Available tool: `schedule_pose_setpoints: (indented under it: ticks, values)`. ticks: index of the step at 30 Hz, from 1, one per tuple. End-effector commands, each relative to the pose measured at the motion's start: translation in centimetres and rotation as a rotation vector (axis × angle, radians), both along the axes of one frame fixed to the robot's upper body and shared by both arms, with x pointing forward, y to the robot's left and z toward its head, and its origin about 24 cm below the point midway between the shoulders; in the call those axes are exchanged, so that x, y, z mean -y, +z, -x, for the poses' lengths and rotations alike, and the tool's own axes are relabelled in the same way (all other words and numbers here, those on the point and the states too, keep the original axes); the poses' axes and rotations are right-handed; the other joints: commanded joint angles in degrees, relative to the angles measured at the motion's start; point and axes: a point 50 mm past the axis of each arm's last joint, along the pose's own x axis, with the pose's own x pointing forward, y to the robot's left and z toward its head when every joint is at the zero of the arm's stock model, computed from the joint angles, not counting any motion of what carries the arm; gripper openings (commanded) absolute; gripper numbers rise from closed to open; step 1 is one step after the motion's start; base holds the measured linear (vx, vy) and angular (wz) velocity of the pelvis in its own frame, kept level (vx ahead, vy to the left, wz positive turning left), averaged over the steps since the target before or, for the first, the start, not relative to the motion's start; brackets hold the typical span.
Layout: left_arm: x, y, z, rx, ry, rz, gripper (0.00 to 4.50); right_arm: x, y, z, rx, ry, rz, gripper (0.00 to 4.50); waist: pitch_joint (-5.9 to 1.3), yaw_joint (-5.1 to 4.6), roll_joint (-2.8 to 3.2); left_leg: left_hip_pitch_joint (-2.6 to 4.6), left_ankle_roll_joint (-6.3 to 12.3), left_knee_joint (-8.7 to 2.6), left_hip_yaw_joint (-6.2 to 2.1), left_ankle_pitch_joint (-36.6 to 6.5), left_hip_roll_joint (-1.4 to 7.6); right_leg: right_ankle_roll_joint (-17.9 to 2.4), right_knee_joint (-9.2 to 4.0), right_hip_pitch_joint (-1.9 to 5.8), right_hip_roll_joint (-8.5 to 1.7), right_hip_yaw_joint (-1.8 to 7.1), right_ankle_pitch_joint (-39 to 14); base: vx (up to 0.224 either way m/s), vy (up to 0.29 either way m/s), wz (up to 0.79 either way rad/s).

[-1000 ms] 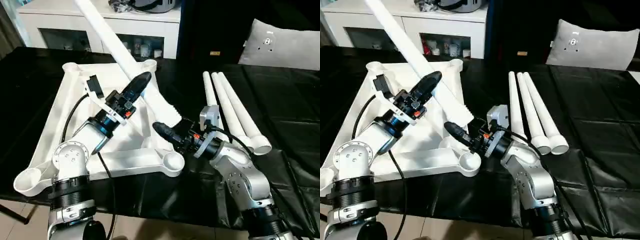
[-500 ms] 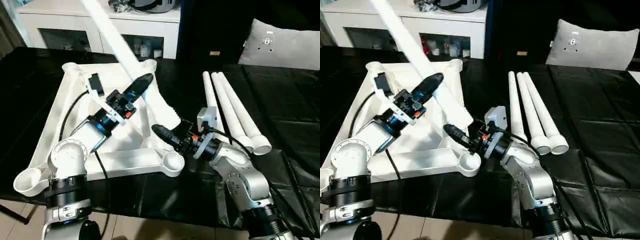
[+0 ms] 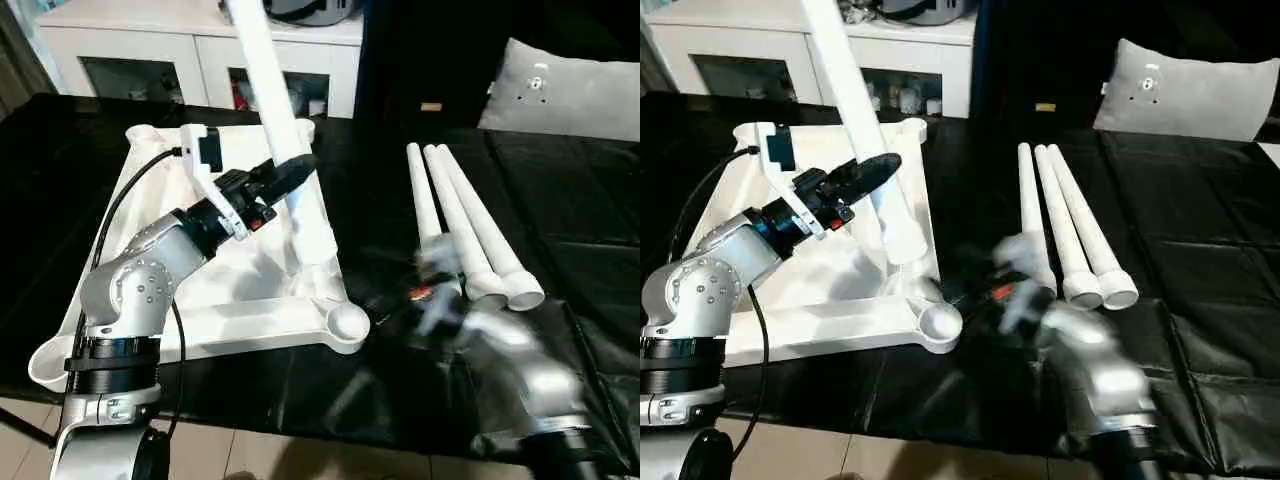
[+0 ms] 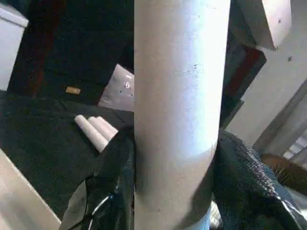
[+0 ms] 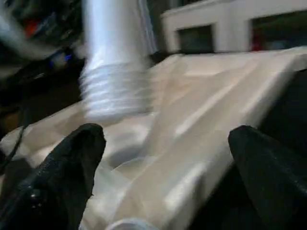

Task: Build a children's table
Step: Insert table leg to table base

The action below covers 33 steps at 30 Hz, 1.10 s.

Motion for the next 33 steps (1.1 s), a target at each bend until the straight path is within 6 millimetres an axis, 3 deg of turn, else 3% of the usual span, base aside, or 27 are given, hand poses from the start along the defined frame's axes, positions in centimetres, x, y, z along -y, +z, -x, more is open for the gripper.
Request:
schedule_pose_setpoints:
  ticks: [1, 6, 8, 9, 10, 12, 14, 18, 19, 21, 26, 33]
  values:
    - [0.3, 1.5, 0.1, 0.070, -0.019, -0.025, 1.93, 0.4, 1.0, -0.2, 0.020, -0.024, -0.025, 4.50, -3.89, 0.17, 0.29, 0.01, 1.96, -3.71, -0.68, -6.65, 2.27, -10.82, -4.11, 3.51, -3.93, 2.49, -10.45, 0.000, 0.000, 0.00]
    - [1.4, 1.4, 0.3, 0.111, -0.045, -0.117, 1.93, -1.0, 2.1, -0.7, 0.015, 0.013, 0.079, 4.50, -3.92, -0.13, 0.19, -0.08, 1.65, -3.65, -0.70, -6.05, 2.14, -10.33, -4.16, 3.54, -3.88, 2.41, -11.29, 0.000, 0.000, 0.00]
    - [1.9, 1.4, 0.3, 0.131, -0.023, -0.167, 1.93, -2.2, 2.5, -0.9, 0.018, 0.023, 0.118, 4.50, -3.91, -0.26, -0.14, -0.03, 1.56, -3.61, -0.61, -5.85, 2.14, -9.92, -4.20, 3.46, -3.84, 2.47, -11.77, 0.000, 0.000, 0.00]
    - [2.1, 1.4, 0.3, 0.141, -0.005, -0.198, 1.93, -2.7, 2.7, -1.0, 0.018, 0.035, 0.131, 4.50, -3.87, -0.21, -0.02, 0.00, 1.43, -3.66, -0.69, -5.89, 2.25, -9.84, -4.15, 3.39, -3.89, 2.51, -11.87, 0.000, 0.000, 0.00]
    - [2.4, 1.4, 0.2, 0.148, 0.018, -0.220, 1.93, -3.5, 2.9, -1.0, 0.017, 0.053, 0.141, 4.50, -3.92, -0.35, -0.34, -0.01, 1.41, -3.70, -0.70, -5.80, 2.32, -9.61, -4.10, 3.43, -3.80, 2.47, -11.59, 0.000, 0.000, 0.00]
    - [2.6, 1.4, 0.1, 0.150, 0.029, -0.226, 1.93, -3.8, 3.0, -0.9, 0.015, 0.063, 0.143, 4.50, -3.93, -0.15, -0.02, 0.06, 1.19, -3.63, -0.69, -5.59, 2.33, -9.48, -4.00, 3.33, -3.90, 2.54, -11.45, 0.000, 0.000, 0.00]
    - [3.1, 1.5, -0.3, 0.150, 0.133, -0.255, 1.93, -5.6, 3.3, -1.2, 0.010, 0.071, 0.155, 4.50, -3.96, -0.22, -0.65, -0.06, 1.00, -3.59, -0.57, -5.15, 2.36, -9.66, -3.95, 3.36, -3.94, 2.58, -10.25, 0.000, 0.000, 0.00]
    - [3.9, 1.5, -0.1, 0.171, 0.201, -0.291, 1.93, -6.9, 3.4, -2.4, -0.007, -0.012, 0.180, 4.50, -3.93, -0.26, -0.46, -0.09, 0.28, -3.63, -0.62, -4.93, 2.30, -9.47, -3.87, 3.19, -4.01, 2.62, -10.95, 0.000, 0.000, 0.00]
    - [4.1, 1.4, 0.0, 0.169, 0.208, -0.286, 1.93, -7.0, 3.4, -2.8, -0.011, -0.044, 0.189, 4.50, -3.94, -0.26, -0.98, -0.10, 0.07, -3.66, -0.58, -4.86, 2.35, -9.31, -3.94, 3.22, -4.02, 2.66, -11.17, 0.000, 0.000, 0.00]
    - [4.3, 1.4, 0.1, 0.173, 0.211, -0.290, 1.93, -7.1, 3.5, -3.2, -0.015, -0.086, 0.189, 4.31, -4.01, -0.05, -0.75, -0.07, -0.17, -3.61, -0.60, -4.01, 2.38, -9.38, -3.60, 3.12, -4.10, 2.74, -10.01, 0.000, 0.000, 0.00]
    - [5.6, 0.6, 0.7, 0.189, 0.207, -0.336, 1.93, -7.3, 3.7, -4.5, -0.042, -0.188, 0.156, 3.83, -4.21, -0.14, -1.00, -0.32, 0.20, -3.50, -0.56, -2.37, 2.33, -9.59, -3.10, 3.36, -4.02, 2.73, -5.28, 0.000, 0.000, 0.00]
    - [6.5, 0.3, 1.3, 0.223, 0.192, -0.383, 1.93, -7.7, 4.3, -4.9, -0.031, -0.180, 0.123, 3.30, -4.10, -0.09, -1.08, -0.33, 0.61, -3.48, -0.52, -3.03, 2.29, -9.18, -3.25, 3.35, -4.06, 2.71, -6.44, 0.000, 0.000, 0.00]
